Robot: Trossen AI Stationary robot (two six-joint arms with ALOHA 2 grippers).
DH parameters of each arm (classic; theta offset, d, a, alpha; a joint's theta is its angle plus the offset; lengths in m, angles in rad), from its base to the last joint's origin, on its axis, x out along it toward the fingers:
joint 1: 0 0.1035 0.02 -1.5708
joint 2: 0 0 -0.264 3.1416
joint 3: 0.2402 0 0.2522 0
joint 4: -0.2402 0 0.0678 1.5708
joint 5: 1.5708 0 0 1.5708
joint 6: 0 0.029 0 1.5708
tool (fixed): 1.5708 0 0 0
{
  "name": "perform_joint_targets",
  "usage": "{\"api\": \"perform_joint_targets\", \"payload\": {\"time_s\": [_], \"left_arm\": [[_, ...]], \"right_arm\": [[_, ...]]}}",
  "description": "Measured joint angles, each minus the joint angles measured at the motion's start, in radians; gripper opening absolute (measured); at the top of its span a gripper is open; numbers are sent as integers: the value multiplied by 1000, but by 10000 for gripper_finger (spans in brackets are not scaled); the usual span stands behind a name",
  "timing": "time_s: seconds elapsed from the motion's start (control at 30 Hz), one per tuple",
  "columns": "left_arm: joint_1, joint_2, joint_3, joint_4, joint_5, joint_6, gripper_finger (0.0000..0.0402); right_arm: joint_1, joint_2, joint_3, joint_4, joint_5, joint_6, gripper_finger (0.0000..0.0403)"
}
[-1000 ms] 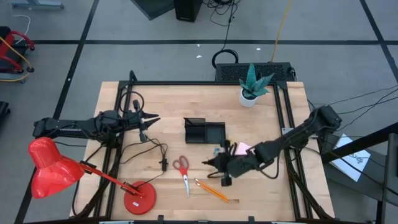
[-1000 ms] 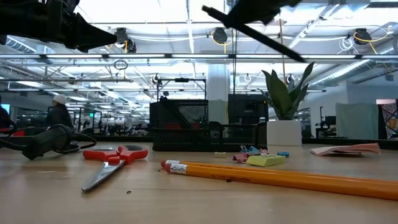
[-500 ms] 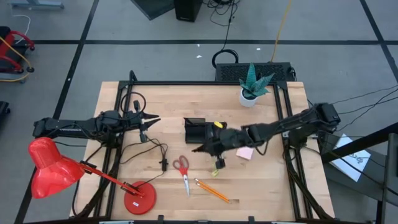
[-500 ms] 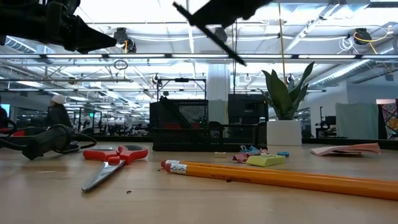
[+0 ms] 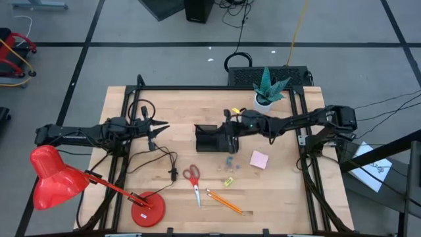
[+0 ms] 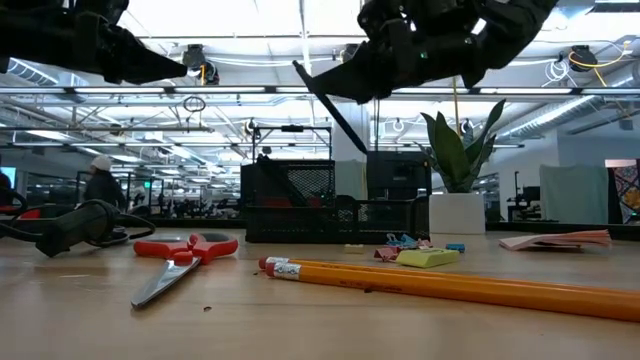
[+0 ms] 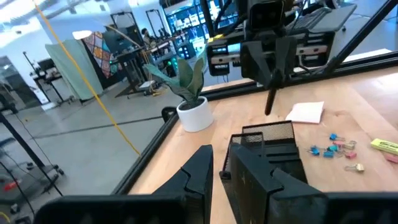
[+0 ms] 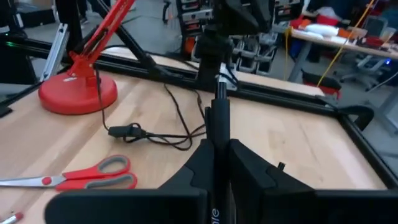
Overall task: Pick and place office supplies into organizer
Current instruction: Put the black pen into the black desk organizer
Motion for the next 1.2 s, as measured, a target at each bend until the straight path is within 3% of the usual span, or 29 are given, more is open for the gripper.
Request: {"api": "perform_joint_targets", "payload": {"time_s": [0.43,0.77,1.07,1.2], "left_arm": [[0,0,0,-46,0,-66,63],[0,0,0,11,0,-46,63],[0,0,0,40,0,-13,63],[0,0,0,39,0,-13,63]], "right_arm": [[-8,0,-18,291,1,-12,25],[-63,61,-5,392,0,51,25],[-65,241,173,286,6,64,26],[-71,274,205,253,57,75,25]]}}
